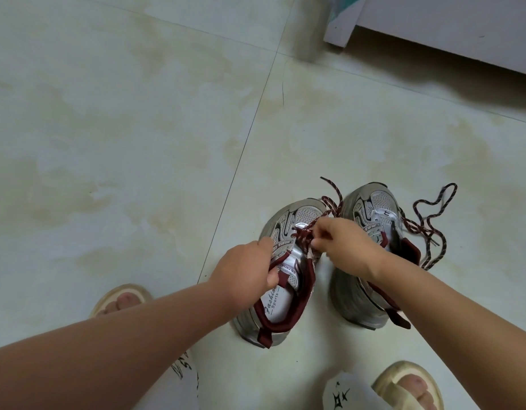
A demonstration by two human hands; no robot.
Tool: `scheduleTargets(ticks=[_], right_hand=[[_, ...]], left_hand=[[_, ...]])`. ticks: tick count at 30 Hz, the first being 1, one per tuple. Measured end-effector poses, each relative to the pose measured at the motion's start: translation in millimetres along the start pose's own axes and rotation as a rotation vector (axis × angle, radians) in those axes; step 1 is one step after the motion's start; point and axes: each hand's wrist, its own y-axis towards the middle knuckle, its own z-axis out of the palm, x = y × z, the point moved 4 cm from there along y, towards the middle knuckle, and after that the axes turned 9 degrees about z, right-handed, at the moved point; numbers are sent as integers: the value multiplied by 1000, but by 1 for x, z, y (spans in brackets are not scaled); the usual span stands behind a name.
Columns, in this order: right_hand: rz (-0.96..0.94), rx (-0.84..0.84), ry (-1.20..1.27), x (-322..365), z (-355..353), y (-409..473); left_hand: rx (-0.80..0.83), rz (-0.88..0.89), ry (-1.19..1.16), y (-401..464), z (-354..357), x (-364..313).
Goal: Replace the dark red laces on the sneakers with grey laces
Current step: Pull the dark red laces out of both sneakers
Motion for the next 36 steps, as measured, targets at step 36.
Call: scheduleTargets(ticks=[36], right_hand=[[184,-44,441,-14,17,-6]], left_hand=[[-22,-17,-31,2,0,6]])
